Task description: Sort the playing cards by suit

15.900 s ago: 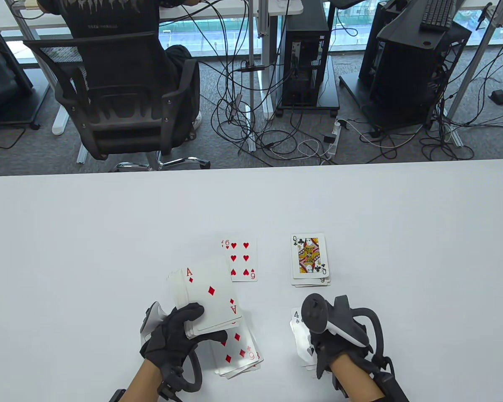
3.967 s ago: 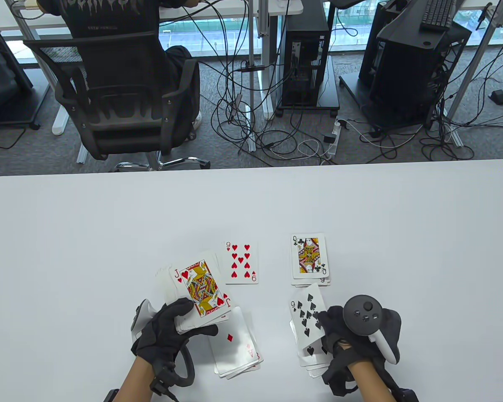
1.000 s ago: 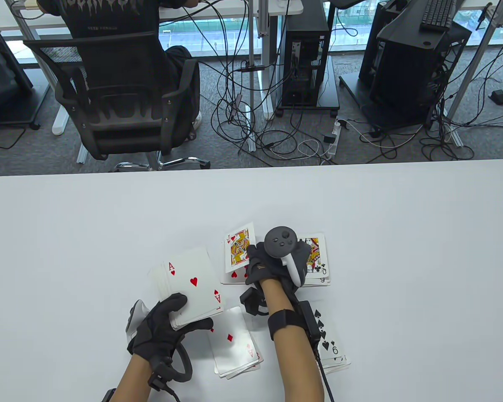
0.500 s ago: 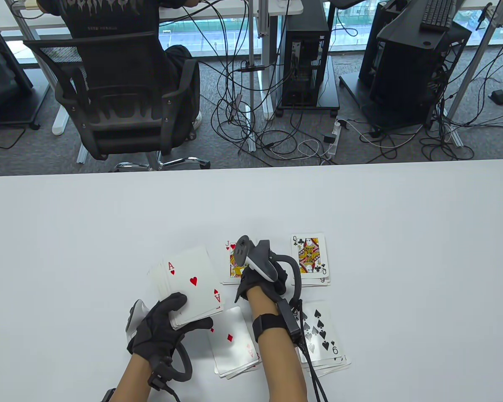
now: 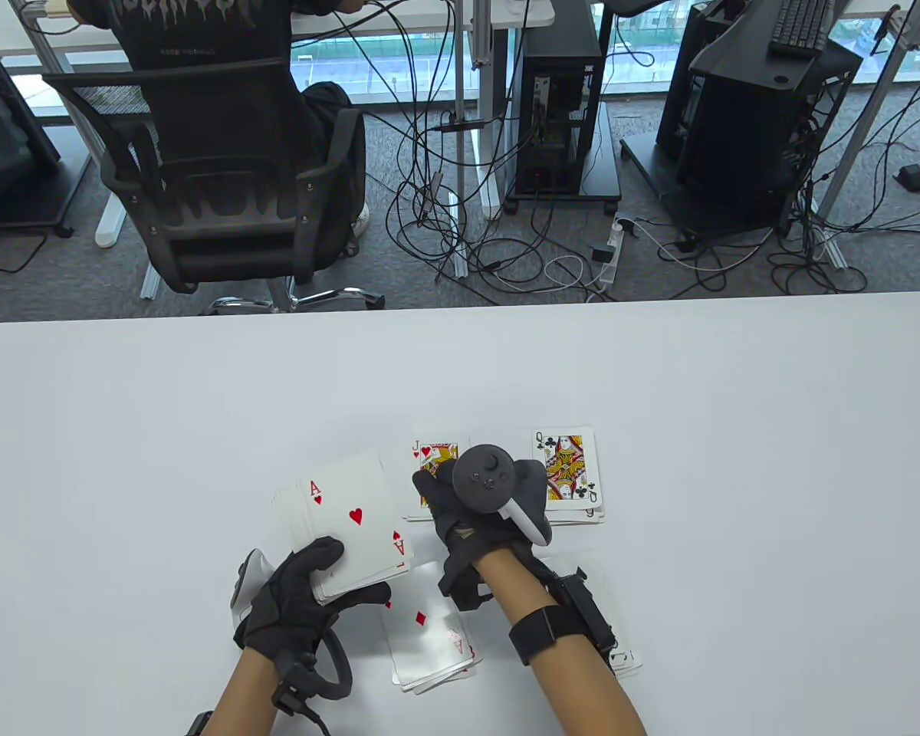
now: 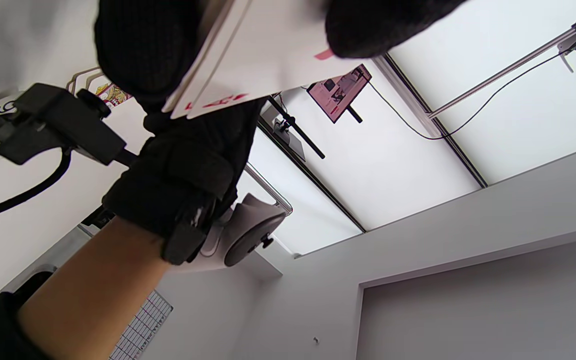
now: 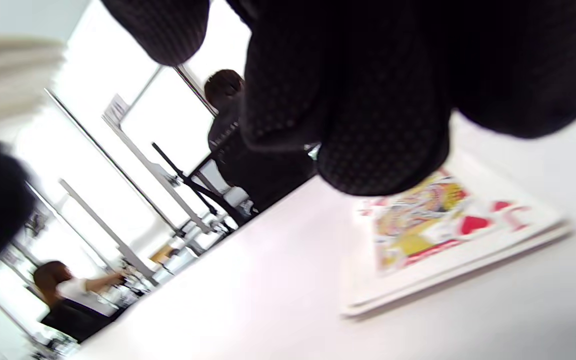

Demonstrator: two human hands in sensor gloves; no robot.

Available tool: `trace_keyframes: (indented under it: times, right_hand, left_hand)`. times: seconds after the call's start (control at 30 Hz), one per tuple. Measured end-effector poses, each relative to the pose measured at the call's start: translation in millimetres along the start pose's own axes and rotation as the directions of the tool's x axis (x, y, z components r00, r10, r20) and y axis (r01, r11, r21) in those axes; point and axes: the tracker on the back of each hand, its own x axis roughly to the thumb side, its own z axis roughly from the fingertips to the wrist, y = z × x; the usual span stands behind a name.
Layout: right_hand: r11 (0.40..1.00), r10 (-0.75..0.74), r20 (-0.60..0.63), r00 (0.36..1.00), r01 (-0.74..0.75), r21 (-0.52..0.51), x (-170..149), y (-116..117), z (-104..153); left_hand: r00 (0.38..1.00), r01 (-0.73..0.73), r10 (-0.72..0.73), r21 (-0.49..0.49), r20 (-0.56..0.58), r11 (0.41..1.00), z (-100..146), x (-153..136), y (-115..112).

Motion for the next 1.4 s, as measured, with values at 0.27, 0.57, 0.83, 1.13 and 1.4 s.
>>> trace_keyframes:
  times: [0.27,0.57,0.83,1.13,1.4]
  right_hand:
    - [0.983,0.074,0.189,0.979,-0.104,0.153,31,10,37]
    - [0.985,0.138,0.225,0.965,-0.158,0.072,37,20,44]
    - [0.985,0.172,0.268,0.948,-0.165,-0.049,36,15,48]
    - [0.994,0.101,0.222,0.97,-0.088,-0.068,32,4,38]
    - [0.986,-0.127,0.096,0.987,0.136,-0.097,9,-23,9]
  left_hand:
    - [1.0,0.003,-0.003,0.001,-0.007,1.0,0,-1,0]
    - [1.0,0.014,-0.014,-0.013,0.0,1.0,0,0,0]
    - [1.0,0.023,-0.023,-0.027,-0.005,0.999,0,-1,0]
    - [1.0,0.009,-0.009,-0.049,0.009,0.999,-1,-1,-1]
    - [0.999,-0.017,0.019,-0.046,0.034,0.999,-2,0,0]
